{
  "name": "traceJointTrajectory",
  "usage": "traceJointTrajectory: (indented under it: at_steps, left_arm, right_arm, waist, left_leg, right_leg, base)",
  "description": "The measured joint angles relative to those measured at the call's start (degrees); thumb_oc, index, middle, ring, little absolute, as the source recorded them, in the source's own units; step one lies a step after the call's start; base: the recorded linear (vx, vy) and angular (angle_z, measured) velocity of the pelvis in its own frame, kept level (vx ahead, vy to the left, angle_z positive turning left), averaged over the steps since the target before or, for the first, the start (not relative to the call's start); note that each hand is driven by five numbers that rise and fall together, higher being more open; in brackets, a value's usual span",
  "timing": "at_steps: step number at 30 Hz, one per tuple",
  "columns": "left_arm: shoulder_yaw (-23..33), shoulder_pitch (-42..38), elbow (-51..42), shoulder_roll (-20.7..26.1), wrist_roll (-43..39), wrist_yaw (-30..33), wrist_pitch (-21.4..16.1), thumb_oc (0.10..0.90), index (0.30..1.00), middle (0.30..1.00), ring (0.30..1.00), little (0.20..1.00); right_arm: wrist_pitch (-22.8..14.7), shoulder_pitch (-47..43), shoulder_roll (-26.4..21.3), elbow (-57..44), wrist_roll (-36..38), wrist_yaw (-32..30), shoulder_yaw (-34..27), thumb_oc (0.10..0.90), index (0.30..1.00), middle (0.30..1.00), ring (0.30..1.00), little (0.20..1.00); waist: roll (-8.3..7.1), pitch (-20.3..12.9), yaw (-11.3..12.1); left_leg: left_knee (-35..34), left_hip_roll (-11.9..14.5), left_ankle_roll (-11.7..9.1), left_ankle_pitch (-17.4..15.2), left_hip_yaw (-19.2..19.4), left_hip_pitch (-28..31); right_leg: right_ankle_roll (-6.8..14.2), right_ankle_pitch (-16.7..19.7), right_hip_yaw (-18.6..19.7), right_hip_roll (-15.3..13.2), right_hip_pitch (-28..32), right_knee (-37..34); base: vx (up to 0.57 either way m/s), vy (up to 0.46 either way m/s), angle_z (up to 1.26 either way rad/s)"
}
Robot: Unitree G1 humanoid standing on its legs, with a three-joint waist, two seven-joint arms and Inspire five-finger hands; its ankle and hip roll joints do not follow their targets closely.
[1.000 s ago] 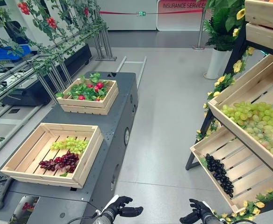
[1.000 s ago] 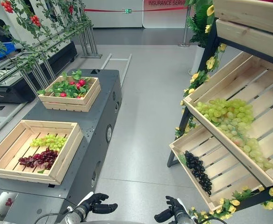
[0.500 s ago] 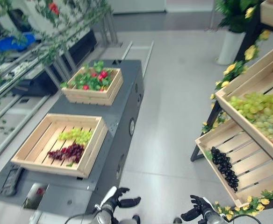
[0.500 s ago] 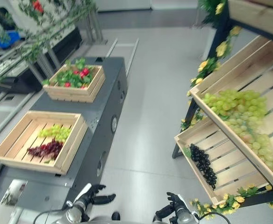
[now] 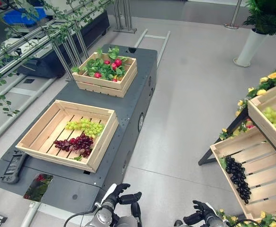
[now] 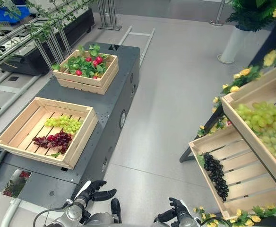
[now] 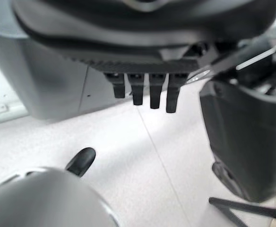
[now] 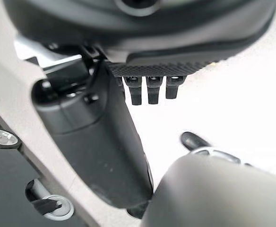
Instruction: Pick up the fruits from the basket on one side to the basket on the other side
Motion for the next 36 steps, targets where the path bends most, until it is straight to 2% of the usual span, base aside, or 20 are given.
traceJointTrajectory:
  at_steps: [3,5,7,8,9,10,11,12,14,16,17,19,20,22,24,27,28,30,35,36]
  left_arm:
    - [-2.24,-0.27,-0.08,0.12,0.14,-0.92,0.43,0.800,0.900,0.900,0.900,0.900]
    - [-5.43,-0.66,-0.23,0.95,0.93,-2.02,1.64,0.800,0.900,0.900,0.900,0.900]
    - [-6.44,-0.62,-0.23,1.40,1.09,-2.38,2.38,0.800,0.900,0.900,0.900,0.900]
    - [-7.41,-0.70,-0.24,1.56,1.01,-2.47,2.77,0.800,0.900,0.900,0.900,0.900]
    - [-8.58,-1.33,-0.22,1.53,1.07,-2.83,3.55,0.800,0.900,0.900,0.900,0.900]
    - [-8.71,-1.73,-0.05,1.28,1.25,-3.24,3.82,0.800,0.900,0.900,0.900,0.900]
    - [-8.61,-1.85,-0.05,1.15,1.29,-3.23,3.82,0.800,0.900,0.900,0.900,0.900]
    - [-8.37,-2.12,0.11,0.93,1.31,-3.14,3.80,0.800,0.900,0.900,0.900,0.900]
    - [-8.39,-1.94,1.13,0.72,1.41,-3.08,3.54,0.800,0.900,0.900,0.900,0.900]
    - [-8.32,-1.56,1.43,1.40,1.64,-3.00,3.46,0.800,0.900,0.900,0.900,0.900]
    - [-7.98,-1.23,1.60,1.79,2.06,-2.80,3.38,0.800,0.900,0.900,0.900,0.900]
    - [-6.72,-0.52,1.17,1.38,2.00,-1.85,3.09,0.800,0.900,0.900,0.900,0.900]
    - [-6.11,0.09,0.60,1.26,1.71,-1.67,3.05,0.800,0.900,0.900,0.900,0.900]
    - [-4.89,0.43,0.38,1.00,0.76,-1.63,2.27,0.800,0.900,0.900,0.900,0.900]
    - [-4.55,0.13,0.31,0.67,1.03,-1.03,1.76,0.800,0.900,0.900,0.900,0.900]
    - [-7.21,-3.07,0.19,0.50,3.25,1.22,-0.11,0.800,0.900,0.900,0.900,0.900]
    - [-7.98,-3.41,-0.23,0.39,3.42,1.41,-0.66,0.800,0.900,0.900,0.900,0.900]
    - [-10.08,-3.28,-2.17,-0.35,3.20,1.47,-2.52,0.800,0.900,0.900,0.900,0.900]
    - [-12.35,-3.29,-2.84,-0.68,4.29,3.25,-6.06,0.800,0.900,0.900,0.900,0.900]
    - [-12.30,-3.36,-3.68,-0.50,4.27,5.01,-7.78,0.800,0.900,0.900,0.900,0.900]
  right_arm:
    - [-1.16,-1.36,-0.09,-0.13,0.17,-0.05,-0.18,0.800,0.900,0.900,0.900,0.900]
    - [-2.35,-1.56,0.19,-2.35,2.17,-0.10,0.22,0.800,0.900,0.900,0.900,0.900]
    - [-3.50,-1.82,0.84,-3.72,2.63,-0.12,1.00,0.800,0.900,0.900,0.900,0.900]
    - [-3.93,-2.33,0.99,-4.06,3.55,-0.13,1.71,0.800,0.900,0.900,0.900,0.900]
    - [-4.90,-3.08,1.13,-4.64,4.61,-0.14,1.81,0.800,0.900,0.900,0.900,0.900]
    - [-5.75,-3.83,1.11,-4.52,4.68,-0.15,1.63,0.800,0.900,0.900,0.900,0.900]
    - [-5.88,-4.17,1.14,-4.51,4.72,-0.17,1.67,0.800,0.900,0.900,0.900,0.900]
    - [-6.03,-4.55,1.32,-4.35,4.73,-0.18,1.70,0.800,0.900,0.900,0.900,0.900]
    - [-6.07,-4.25,2.24,-2.73,5.09,-0.25,1.97,0.800,0.900,0.900,0.900,0.900]
    - [-5.91,-3.87,3.12,-2.45,6.38,-0.68,1.55,0.800,0.900,0.900,0.900,0.900]
    - [-5.83,-3.87,3.55,-2.06,6.36,-0.76,1.54,0.800,0.900,0.900,0.900,0.900]
    - [-5.30,-4.01,3.21,-1.66,6.30,-0.85,1.53,0.800,0.900,0.900,0.900,0.900]
    - [-4.91,-4.17,2.91,-1.80,6.31,-0.89,1.48,0.800,0.900,0.900,0.900,0.900]
    - [-4.72,-4.29,1.83,-2.40,6.36,-1.19,1.43,0.800,0.900,0.900,0.900,0.900]
    - [-4.09,-4.30,0.43,-3.16,6.26,-1.20,1.35,0.800,0.900,0.900,0.900,0.900]
    - [-2.71,-4.30,-1.11,-3.35,6.34,-1.23,1.40,0.800,0.900,0.900,0.900,0.900]
    - [-2.33,-4.37,-1.12,-3.35,6.35,-1.24,1.43,0.800,0.900,0.900,0.900,0.900]
    - [-2.11,-4.95,-1.68,-3.35,6.58,-1.94,1.47,0.800,0.900,0.900,0.900,0.900]
    - [-2.09,-7.09,-1.40,-3.39,7.13,-2.58,1.56,0.800,0.900,0.900,0.900,0.900]
    - [-2.09,-6.67,-1.39,-3.35,7.62,-2.59,1.35,0.800,0.900,0.900,0.900,0.900]
  waist:
    - [1.03,-0.43,0.24]
    - [0.21,-0.49,-0.70]
    - [-0.06,-0.55,-0.65]
    - [0.35,-0.25,-0.85]
    - [0.43,-0.15,-1.67]
    - [0.77,0.04,-2.08]
    - [0.92,0.11,-2.24]
    - [0.94,0.50,-3.21]
    - [0.46,0.76,-4.87]
    - [-0.96,0.74,-4.78]
    - [-1.88,0.78,-4.80]
    - [-1.01,0.56,-4.59]
    - [-0.14,0.30,-4.47]
    - [0.36,0.03,-3.93]
    - [-0.03,0.09,-3.78]
    - [-2.59,0.64,-3.32]
    - [-2.60,0.80,-3.17]
    - [-1.62,2.01,-2.96]
    - [1.50,3.84,-3.32]
    - [2.73,4.20,-3.47]
  left_leg:
    - [-0.49,-0.21,0.43,-0.30,-2.87,2.02]
    - [-0.79,-1.65,1.36,-1.00,-7.43,3.89]
    - [-0.74,-2.05,1.94,-1.23,-9.96,4.72]
    - [-0.71,-1.98,1.91,-1.35,-10.87,4.63]
    - [-0.71,-1.79,1.88,-1.36,-12.84,4.16]
    - [-0.70,-1.96,1.67,-1.49,-14.43,3.44]
    - [-0.70,-2.01,1.58,-1.55,-15.25,3.04]
    - [-0.70,-2.19,1.31,-1.71,-17.75,2.55]
    - [-0.01,-2.16,-0.17,-2.69,-23.03,2.62]
    - [-0.20,-2.23,-1.79,-3.60,-26.62,3.29]
    - [-0.44,-1.57,-3.14,-4.26,-27.99,4.24]
    - [0.33,1.36,-4.93,-5.45,-27.46,4.95]
    - [1.46,3.24,-5.48,-6.19,-25.97,5.19]
    - [4.02,5.44,-5.27,-6.57,-24.22,4.97]
    - [6.85,5.77,-5.75,-6.09,-21.93,4.21]
    - [21.17,3.90,-10.37,-3.29,-17.00,-5.58]
    - [23.33,3.95,-10.77,-3.01,-15.92,-7.28]
    - [18.56,5.35,-10.69,-3.33,-10.50,-8.42]
    - [7.01,5.52,-10.40,-3.16,-10.44,-4.80]
    - [4.85,5.75,-7.92,-1.76,-10.29,-3.49]
  right_leg:
    - [0.02,-1.37,1.25,-1.80,-6.95,20.07]
    - [-0.49,0.50,6.73,-4.02,-13.89,37.46]
    - [-1.34,-0.59,8.59,-2.72,-16.19,38.80]
    - [-1.66,-0.93,8.67,-2.52,-17.38,36.74]
    - [-2.40,-1.39,7.85,-1.66,-17.53,27.32]
    - [-1.25,-0.52,8.43,-1.64,-17.83,14.26]
    - [-0.15,0.45,9.00,-1.61,-17.59,8.02]
    - [2.70,2.29,11.63,-1.71,-18.47,-1.01]
    - [3.70,4.58,16.83,-1.27,-18.12,-7.55]
    - [2.58,4.87,18.91,-0.42,-17.98,-6.82]
    - [1.76,7.81,18.68,-0.09,-17.14,-5.17]
    - [0.60,9.91,17.40,2.60,-16.03,-2.97]
    - [-1.37,10.13,17.01,4.33,-14.90,-2.52]
    - [-3.34,8.86,14.20,5.97,-12.80,-2.97]
    - [-4.52,8.12,12.61,6.46,-11.19,-3.46]
    - [-5.80,7.98,7.79,4.41,-9.18,-5.71]
    - [-6.19,7.82,6.93,4.29,-9.07,-5.70]
    - [-6.79,7.31,4.78,4.91,-8.37,-6.27]
    - [-6.70,7.04,4.80,7.49,-9.13,-6.09]
    - [-6.30,6.83,4.55,8.21,-8.79,-6.08]
  base:
    - [0.24,0.136,0.67]
    - [0.15,-0.043,0.90]
    - [0.20,-0.209,0.75]
    - [0.26,-0.394,0.74]
    - [0.24,-0.393,0.75]
    - [0.25,-0.373,0.77]
    - [0.33,-0.336,0.88]
    - [0.32,-0.255,1.01]
    - [0.33,-0.315,1.24]
    - [0.25,-0.408,1.16]
    - [0.27,-0.467,1.36]
    - [0.21,-0.299,0.96]
    - [0.21,-0.248,0.46]
    - [0.17,-0.232,0.43]
    - [0.08,-0.207,0.44]
    - [0.02,-0.030,0.79]
    - [0.01,0.048,0.77]
    - [0.04,0.027,0.45]
    - [0.12,0.030,-0.06]
    - [0.09,0.031,0.01]
